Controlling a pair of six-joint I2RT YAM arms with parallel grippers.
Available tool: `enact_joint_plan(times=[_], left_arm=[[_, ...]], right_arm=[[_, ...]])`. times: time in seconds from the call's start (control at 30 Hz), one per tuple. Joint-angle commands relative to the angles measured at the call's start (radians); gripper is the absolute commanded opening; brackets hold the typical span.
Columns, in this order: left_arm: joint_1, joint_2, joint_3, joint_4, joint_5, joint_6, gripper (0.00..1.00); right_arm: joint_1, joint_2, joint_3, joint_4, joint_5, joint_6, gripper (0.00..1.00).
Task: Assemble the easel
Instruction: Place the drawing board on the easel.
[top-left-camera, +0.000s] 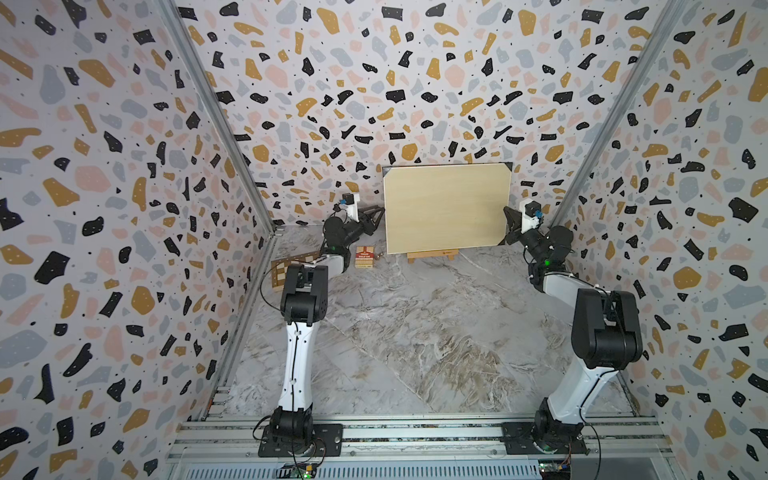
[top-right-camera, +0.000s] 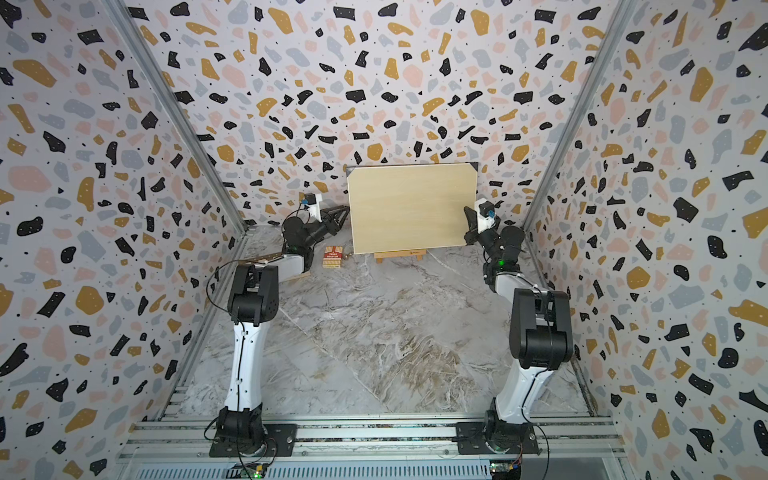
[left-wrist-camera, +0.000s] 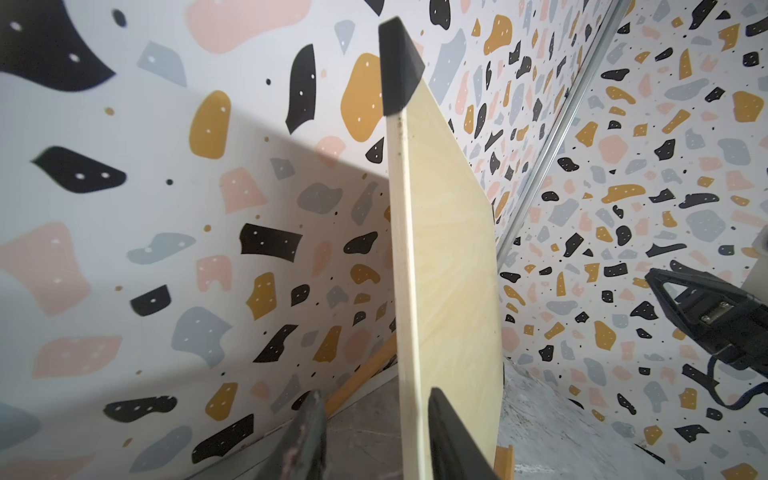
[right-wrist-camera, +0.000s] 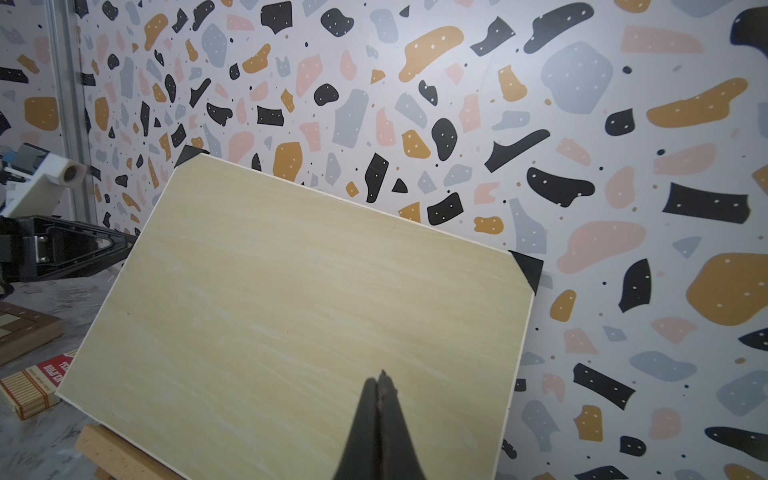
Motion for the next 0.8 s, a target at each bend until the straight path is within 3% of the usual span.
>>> enact_joint_plan(times=[0.0, 0.3, 0.47, 0.6, 0.77], left_arm=[[-0.004, -0.026, -0.018, 0.031, 0.004, 0.04, 0.43], [-0.001, -0.047, -0.047, 0.026, -0.014, 0.054, 0.48], [-0.001, -0.059, -0.058, 0.036, -0.016, 0.034, 0.53], [-0.001, -0.089, -0.102, 0.053, -0.035, 0.022, 0.57], [-0.002, -0.129, -0.142, 0.021, -0.054, 0.03, 0.6]], right_arm=[[0.003, -0.053, 0.002, 0.046, 0.013, 0.017, 0.0], [-0.001, -0.051, 0.032, 0.0, 0.033, 0.061, 0.01], [-0.041, 0.053, 0.237, -0.313, 0.1, 0.282, 0.14], [-0.088, 0.177, 0.338, -0.407, 0.086, 0.507, 0.26], [-0.101, 0.316, 0.517, -0.632, 0.183, 0.553, 0.31]])
